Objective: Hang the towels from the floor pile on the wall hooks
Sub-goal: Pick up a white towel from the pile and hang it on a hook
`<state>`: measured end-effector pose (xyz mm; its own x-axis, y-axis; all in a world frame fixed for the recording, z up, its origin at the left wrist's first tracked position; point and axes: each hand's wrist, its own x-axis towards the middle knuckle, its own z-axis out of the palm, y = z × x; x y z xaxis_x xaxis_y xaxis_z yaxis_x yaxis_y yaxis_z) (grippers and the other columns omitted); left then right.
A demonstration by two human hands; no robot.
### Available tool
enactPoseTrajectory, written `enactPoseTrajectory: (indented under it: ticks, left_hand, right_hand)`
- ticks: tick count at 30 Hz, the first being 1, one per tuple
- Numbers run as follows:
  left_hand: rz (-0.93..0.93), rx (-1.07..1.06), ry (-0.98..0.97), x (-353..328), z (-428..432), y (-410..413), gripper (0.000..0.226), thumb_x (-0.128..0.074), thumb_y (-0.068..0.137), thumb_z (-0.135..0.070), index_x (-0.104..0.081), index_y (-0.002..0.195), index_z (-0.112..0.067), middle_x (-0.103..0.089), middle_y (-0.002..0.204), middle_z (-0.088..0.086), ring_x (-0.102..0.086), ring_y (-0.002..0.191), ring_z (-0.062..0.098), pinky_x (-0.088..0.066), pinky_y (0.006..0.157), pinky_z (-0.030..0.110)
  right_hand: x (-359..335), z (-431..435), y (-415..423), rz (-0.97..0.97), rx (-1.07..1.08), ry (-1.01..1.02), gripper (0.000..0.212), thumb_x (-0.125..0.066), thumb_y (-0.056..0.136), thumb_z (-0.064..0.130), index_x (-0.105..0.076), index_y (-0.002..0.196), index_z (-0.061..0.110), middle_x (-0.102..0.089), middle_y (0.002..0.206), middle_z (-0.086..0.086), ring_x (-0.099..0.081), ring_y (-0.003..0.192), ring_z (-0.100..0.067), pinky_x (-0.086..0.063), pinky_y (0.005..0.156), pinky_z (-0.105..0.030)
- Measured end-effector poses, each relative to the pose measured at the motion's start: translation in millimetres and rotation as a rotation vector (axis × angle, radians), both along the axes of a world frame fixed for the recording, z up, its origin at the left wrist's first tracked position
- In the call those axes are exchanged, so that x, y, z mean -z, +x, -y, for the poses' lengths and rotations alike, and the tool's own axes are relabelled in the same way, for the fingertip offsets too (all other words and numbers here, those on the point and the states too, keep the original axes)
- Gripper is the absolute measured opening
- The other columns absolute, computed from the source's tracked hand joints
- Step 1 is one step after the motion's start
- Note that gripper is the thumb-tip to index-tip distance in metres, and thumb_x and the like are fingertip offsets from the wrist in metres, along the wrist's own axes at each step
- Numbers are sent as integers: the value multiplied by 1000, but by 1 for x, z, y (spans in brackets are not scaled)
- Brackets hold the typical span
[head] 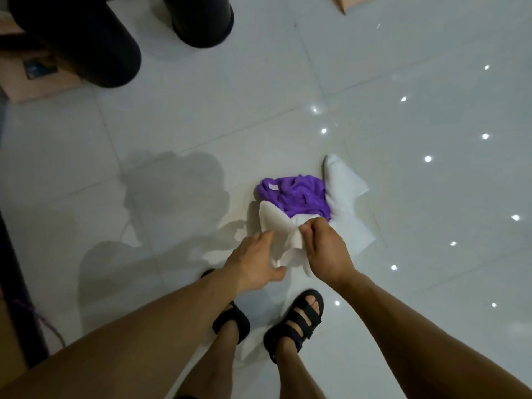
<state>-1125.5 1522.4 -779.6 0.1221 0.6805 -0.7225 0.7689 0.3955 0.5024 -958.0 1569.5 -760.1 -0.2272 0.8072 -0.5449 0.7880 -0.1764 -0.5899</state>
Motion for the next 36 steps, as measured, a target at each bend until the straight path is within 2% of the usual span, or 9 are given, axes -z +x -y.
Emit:
enactPoseTrajectory:
  ticks: [4,7,11,18,23,26,30,34,36]
  left_hand:
    - [82,-123,169,-99,-33,5,41,-56,85,-50,-48,121,-33,-64,109,-7,-62,96,16,-53,80,36]
    - [107,-138,242,-181,-59,-6,28,-43,95,-46,-58,108,-27,-66,94,-6,-63,84,17,-52,75,32]
    - [185,-70,317,-281,-82,-42,31,-43,99,-37,-58,87,-13,-64,80,7,-60,76,26,-46,68,34]
    - [192,-229,551,-442,-116,-88,20,-43,100,-27,-57,100,-13,-61,89,5,-55,82,22,-37,61,28]
    - [88,-190,633,-535,-122,-114,31,-61,86,-45,-57,71,-19,-54,66,-2,-50,62,11,-38,56,25]
    - [-27,-116,551,-582,-116,-130,37,-76,68,-52,-60,65,-18,-54,62,-8,-49,57,8,-36,53,24]
    - [153,-409,575,-634,-108,-130,12,-74,75,-22,-66,75,-14,-63,72,5,-57,66,20,-44,63,29]
    - [578,-873,689,-695,-104,-108,8,-66,81,-7,-62,75,-9,-58,69,9,-57,60,20,-49,59,28]
    - [730,-1014,714,-723,-100,-98,4,-64,83,-5,-63,79,-4,-61,68,11,-60,56,20,-53,56,29]
  right_hand:
    - [-106,-37,-19,-147,79,139,21,-40,102,36,-44,81,34,-57,77,12,-56,70,0,-38,58,-12]
    - [-183,-65,-25,-183,100,208,17,-40,102,38,-48,90,28,-55,80,18,-55,75,11,-40,61,-6]
    - [-280,-95,-23,-82,34,322,27,-37,102,42,-51,95,20,-54,81,14,-55,74,-7,-39,67,-24]
    - [-419,-101,-45,94,-364,387,59,-49,77,79,-44,98,24,-59,82,6,-57,74,-20,-45,64,-32]
    - [-480,-130,-61,273,-253,534,31,-53,92,50,-63,99,22,-68,96,-3,-62,89,-27,-50,78,-39]
    - [-509,-144,-63,312,-226,532,22,-57,89,38,-64,105,24,-65,98,-4,-61,92,-28,-48,78,-36]
    - [-534,-138,-78,-46,-217,498,22,-60,90,36,-67,97,16,-66,90,-2,-62,85,-25,-52,73,-37]
    - [-563,-102,-106,-702,-221,157,41,-70,78,52,-71,105,21,-74,102,-3,-70,96,-25,-55,89,-46]
    - [-579,-86,-120,-823,-369,60,56,-79,69,56,-63,115,29,-72,106,0,-70,97,-20,-58,84,-41]
